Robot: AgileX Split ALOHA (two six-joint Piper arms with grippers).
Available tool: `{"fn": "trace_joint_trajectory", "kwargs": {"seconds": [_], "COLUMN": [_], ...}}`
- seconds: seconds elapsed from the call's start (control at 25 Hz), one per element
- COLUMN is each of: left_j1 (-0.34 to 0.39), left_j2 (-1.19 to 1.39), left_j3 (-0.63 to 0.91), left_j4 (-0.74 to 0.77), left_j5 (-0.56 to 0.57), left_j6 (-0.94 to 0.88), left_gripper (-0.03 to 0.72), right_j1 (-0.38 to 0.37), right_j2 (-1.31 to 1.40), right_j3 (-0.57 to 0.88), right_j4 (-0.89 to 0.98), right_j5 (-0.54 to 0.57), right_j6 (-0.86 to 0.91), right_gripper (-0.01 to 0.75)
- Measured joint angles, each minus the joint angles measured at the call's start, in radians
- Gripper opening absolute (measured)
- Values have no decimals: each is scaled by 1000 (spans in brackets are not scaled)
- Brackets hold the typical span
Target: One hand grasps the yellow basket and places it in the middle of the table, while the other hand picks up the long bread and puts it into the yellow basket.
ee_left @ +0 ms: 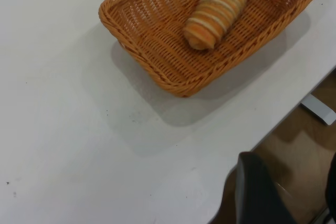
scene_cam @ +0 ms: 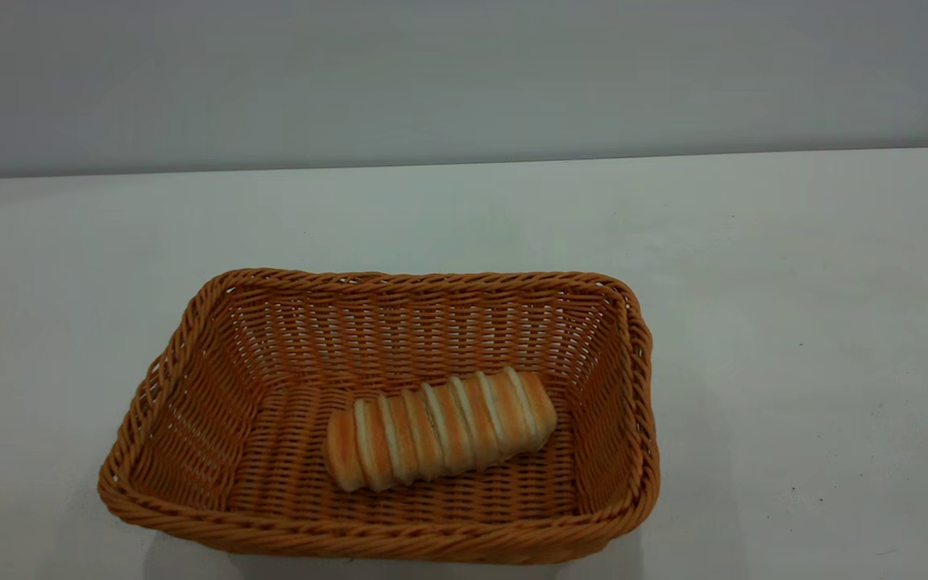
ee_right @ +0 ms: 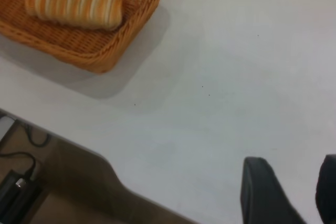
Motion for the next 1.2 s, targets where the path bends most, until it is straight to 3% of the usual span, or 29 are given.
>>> {"fn": "trace_joint_trajectory", "kwargs": {"seconds": [0.28, 0.36, 0.48, 0.76, 0.92, 1.04, 1.2], "left_j1": [2, 33, 142, 475, 627, 681, 689], "left_j2": [0, 0, 0, 0, 0, 0, 0], "left_j3": [0, 0, 0, 0, 0, 0, 3], "left_j4": [0, 1, 1, 1, 1, 1, 1], "left_j5": [0, 0, 0, -1, -1, -1, -1], "left_j6": [-2, -2, -2, -4, -4, -4, -4], "left_gripper": [396, 396, 396, 396, 396, 396, 396], "right_j1": [0, -3, -54, -278, -343, -354, -355], "right_j2": [0, 0, 0, 0, 0, 0, 0], "right_j3": [0, 0, 0, 0, 0, 0, 0], "right_j4": [0, 0, 0, 0, 0, 0, 0], "right_j5": [0, 0, 0, 0, 0, 0, 0], "right_j6": [0, 0, 0, 0, 0, 0, 0], "right_gripper": [237, 237, 237, 237, 237, 237, 237]}}
